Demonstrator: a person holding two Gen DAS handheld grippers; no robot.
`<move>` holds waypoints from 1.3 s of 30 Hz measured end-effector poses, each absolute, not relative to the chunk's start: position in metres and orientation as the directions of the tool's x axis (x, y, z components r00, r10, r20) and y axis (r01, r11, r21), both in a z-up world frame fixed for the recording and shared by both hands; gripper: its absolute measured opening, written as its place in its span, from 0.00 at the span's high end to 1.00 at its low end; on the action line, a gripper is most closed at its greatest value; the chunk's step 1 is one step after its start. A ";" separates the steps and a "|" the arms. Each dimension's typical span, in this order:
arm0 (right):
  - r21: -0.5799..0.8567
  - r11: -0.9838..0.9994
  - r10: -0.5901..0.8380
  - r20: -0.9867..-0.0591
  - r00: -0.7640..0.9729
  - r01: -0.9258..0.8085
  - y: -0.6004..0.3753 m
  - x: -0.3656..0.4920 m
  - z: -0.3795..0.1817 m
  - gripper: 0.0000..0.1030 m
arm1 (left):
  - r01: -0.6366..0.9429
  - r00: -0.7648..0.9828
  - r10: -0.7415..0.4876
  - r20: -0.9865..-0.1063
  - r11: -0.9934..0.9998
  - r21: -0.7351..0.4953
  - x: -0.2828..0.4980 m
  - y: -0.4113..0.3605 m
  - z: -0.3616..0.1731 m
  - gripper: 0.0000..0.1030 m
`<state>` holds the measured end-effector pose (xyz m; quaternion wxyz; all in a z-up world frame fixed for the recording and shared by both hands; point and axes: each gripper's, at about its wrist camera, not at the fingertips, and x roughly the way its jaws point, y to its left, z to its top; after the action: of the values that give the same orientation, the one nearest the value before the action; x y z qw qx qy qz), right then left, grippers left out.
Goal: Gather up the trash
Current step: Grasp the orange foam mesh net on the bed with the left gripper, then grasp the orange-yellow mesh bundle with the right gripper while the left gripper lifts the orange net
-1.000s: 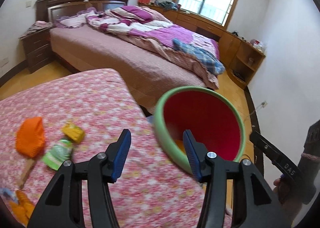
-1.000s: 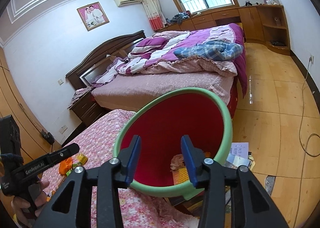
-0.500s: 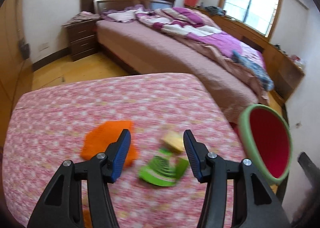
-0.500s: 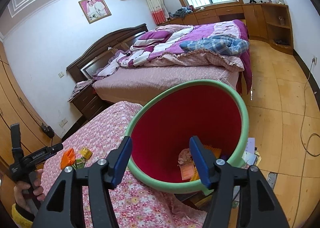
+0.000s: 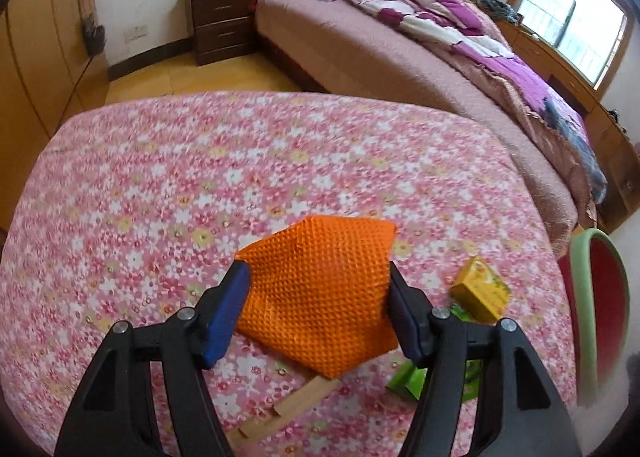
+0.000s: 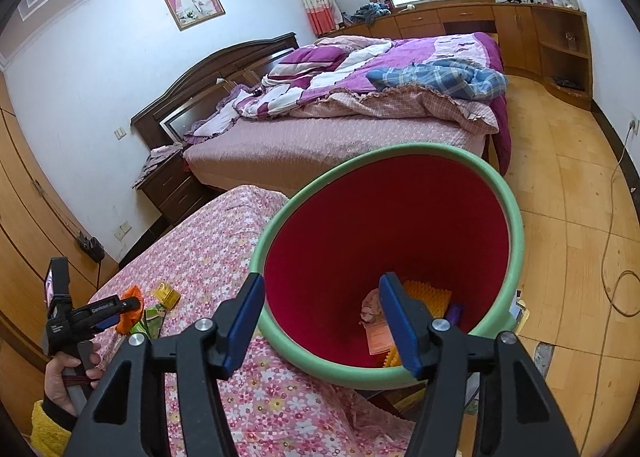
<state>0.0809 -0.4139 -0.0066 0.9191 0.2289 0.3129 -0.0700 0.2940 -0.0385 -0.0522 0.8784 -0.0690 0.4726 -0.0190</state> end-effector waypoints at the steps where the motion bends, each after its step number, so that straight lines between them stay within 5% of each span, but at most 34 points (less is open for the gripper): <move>1: 0.375 0.887 0.016 -0.608 0.794 0.270 -0.413 0.081 -0.007 0.39 | -0.037 0.557 -0.096 -0.825 0.989 -0.140 0.293 -0.039 -0.052 0.35; 6: 0.382 0.887 0.028 -0.608 0.793 0.261 -0.410 0.080 -0.007 0.39 | -0.056 0.570 -0.073 -0.819 0.990 -0.128 0.292 -0.042 -0.054 0.36; 13: 0.389 0.890 0.045 -0.593 0.804 0.237 -0.402 0.074 0.000 0.39 | -0.056 0.588 -0.142 -0.796 0.975 -0.215 0.268 -0.037 -0.053 0.76; 16: 0.391 0.895 0.062 -0.585 0.809 0.214 -0.393 0.071 0.003 0.39 | -0.028 0.584 -0.207 -0.784 0.961 -0.275 0.254 -0.033 -0.047 0.84; 25: 0.389 0.914 0.133 -0.561 0.817 0.118 -0.353 0.062 0.020 0.39 | 0.043 0.645 -0.307 -0.700 0.929 -0.367 0.182 -0.015 -0.001 0.86; 39: 0.373 0.925 0.304 -0.606 0.735 -0.075 -0.255 0.074 0.024 0.39 | -0.047 0.728 -0.208 -0.653 0.936 -0.350 0.108 0.062 0.035 0.86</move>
<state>0.0738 -0.2545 0.0239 0.9169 0.1642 0.3488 0.1034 0.1084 0.0624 0.0355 0.9132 -0.1738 0.3659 -0.0441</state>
